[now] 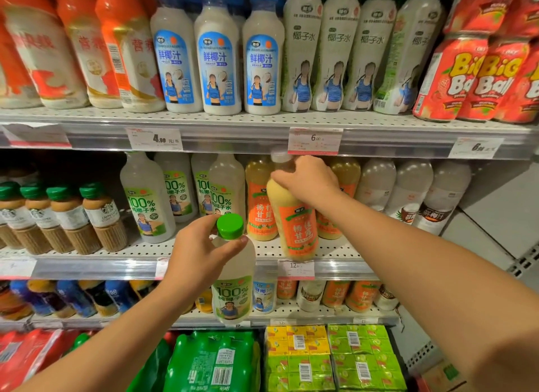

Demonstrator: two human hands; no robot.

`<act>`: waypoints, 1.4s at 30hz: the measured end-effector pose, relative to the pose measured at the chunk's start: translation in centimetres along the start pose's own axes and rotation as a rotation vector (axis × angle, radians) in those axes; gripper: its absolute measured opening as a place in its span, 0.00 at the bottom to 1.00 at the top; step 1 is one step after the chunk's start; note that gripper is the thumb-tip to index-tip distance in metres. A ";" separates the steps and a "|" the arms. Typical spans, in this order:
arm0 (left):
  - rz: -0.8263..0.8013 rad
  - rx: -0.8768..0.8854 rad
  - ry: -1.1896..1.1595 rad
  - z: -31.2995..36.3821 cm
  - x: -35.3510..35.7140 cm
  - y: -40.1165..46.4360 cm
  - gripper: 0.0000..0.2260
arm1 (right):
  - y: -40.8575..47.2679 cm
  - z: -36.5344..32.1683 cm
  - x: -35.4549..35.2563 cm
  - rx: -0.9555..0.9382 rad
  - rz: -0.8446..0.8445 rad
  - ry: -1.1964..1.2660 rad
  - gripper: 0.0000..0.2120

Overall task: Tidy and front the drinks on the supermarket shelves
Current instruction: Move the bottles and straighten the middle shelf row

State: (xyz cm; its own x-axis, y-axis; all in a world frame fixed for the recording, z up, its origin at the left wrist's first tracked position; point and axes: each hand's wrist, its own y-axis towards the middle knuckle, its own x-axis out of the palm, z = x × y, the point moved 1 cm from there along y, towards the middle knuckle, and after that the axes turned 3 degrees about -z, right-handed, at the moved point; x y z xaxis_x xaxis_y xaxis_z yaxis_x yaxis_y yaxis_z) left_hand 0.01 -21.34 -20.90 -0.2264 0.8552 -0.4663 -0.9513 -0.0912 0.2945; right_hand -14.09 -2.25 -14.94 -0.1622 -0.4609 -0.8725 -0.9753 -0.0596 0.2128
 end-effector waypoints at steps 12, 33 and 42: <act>-0.003 0.005 0.022 0.2 0.4 0.6 0.11 | 1.0 5.4 -0.1 0.246 0.150 0.232 0.16; -0.033 -0.026 -0.004 -0.9 0.5 1.4 0.14 | -5.6 8.6 10.2 0.396 0.093 0.407 0.29; 0.015 -0.019 0.043 -1.4 -0.5 1.3 0.11 | -3.3 7.9 11.3 0.408 0.145 0.382 0.29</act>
State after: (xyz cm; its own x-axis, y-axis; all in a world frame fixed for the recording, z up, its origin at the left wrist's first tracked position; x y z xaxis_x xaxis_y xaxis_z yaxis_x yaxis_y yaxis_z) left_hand -1.40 -22.62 -21.47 -0.2487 0.8310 -0.4976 -0.9516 -0.1139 0.2855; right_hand -13.86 -0.22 -28.98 -0.3069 -0.7307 -0.6099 -0.9383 0.3397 0.0651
